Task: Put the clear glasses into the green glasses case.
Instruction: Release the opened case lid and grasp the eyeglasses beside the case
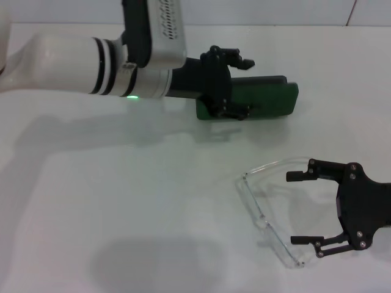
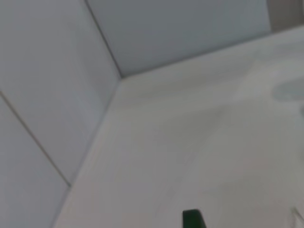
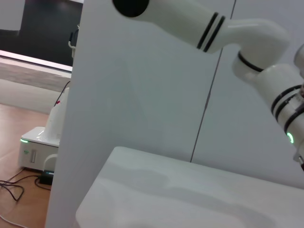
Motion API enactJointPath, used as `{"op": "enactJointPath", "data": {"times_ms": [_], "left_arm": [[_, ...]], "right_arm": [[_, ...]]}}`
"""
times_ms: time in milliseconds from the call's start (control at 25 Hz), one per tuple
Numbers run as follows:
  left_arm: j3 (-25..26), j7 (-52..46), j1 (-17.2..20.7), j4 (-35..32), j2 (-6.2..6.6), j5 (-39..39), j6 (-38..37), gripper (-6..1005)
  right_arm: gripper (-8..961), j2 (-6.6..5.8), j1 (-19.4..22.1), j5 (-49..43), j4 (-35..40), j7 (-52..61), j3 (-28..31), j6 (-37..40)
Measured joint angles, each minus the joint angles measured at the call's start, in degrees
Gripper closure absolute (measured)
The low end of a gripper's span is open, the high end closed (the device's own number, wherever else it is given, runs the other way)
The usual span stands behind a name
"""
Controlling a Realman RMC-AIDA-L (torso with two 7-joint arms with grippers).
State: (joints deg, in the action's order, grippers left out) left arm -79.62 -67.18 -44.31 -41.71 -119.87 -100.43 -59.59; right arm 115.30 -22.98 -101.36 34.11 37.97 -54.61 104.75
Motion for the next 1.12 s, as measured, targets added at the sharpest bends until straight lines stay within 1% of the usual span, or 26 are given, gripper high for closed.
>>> {"op": "enactJointPath", "data": {"times_ms": [120, 240, 320, 440, 520, 600, 680, 760, 880, 1000, 1120], "left_arm": [[-0.25, 0.95, 2.13, -1.41, -0.05, 1.86, 0.16, 287], [-0.02, 0.42, 2.57, -1.24, -0.06, 2.58, 1.05, 260], [0.03, 0.26, 2.93, -0.74, -0.14, 4.63, 3.30, 241], [-0.33, 0.59, 3.82, 0.12, -0.40, 10.46, 10.33, 214], [-0.40, 0.74, 3.59, 1.40, -0.51, 14.18, 15.85, 217], [-0.43, 0.74, 1.76, 4.18, -0.47, 17.21, 21.00, 220], [-0.46, 0.27, -1.18, 8.16, -0.34, 18.21, 24.57, 223], [-0.46, -0.71, -4.40, 12.18, -0.29, 17.84, 26.81, 224], [-1.52, -3.36, -9.45, 17.70, -0.30, 15.70, 28.08, 226], [-5.28, -7.76, -11.81, 19.53, -0.21, 14.14, 28.29, 227], [-8.32, -11.21, -12.15, 18.52, -0.12, 12.33, 28.25, 227]], "right_arm": [[94, 0.00, -0.02, 0.07, 0.46, 0.03, -0.18, 0.12], [93, 0.00, -0.09, 0.08, 0.65, 0.07, -0.27, 0.10], [93, 0.00, -0.35, 0.08, 0.68, 0.08, -0.27, -0.06], [93, 0.01, -0.79, 0.00, 0.69, 0.09, -0.27, -0.17], [93, 0.01, -1.07, -0.09, 0.69, 0.09, -0.30, -0.23], [93, 0.01, -1.51, -0.21, 0.50, 0.09, -0.33, -0.61], [94, 0.06, -2.02, -0.25, 0.30, 0.09, -0.40, -1.30], [94, 0.07, -2.27, -0.26, 0.18, 0.09, -0.61, -1.61], [94, 0.08, -2.46, -0.29, 0.09, 0.09, -0.92, -1.90], [93, 0.16, -2.64, -0.36, -0.02, 0.09, -1.20, -2.70], [93, 0.19, -2.68, -0.38, -0.08, 0.09, -1.62, -2.96]]}}
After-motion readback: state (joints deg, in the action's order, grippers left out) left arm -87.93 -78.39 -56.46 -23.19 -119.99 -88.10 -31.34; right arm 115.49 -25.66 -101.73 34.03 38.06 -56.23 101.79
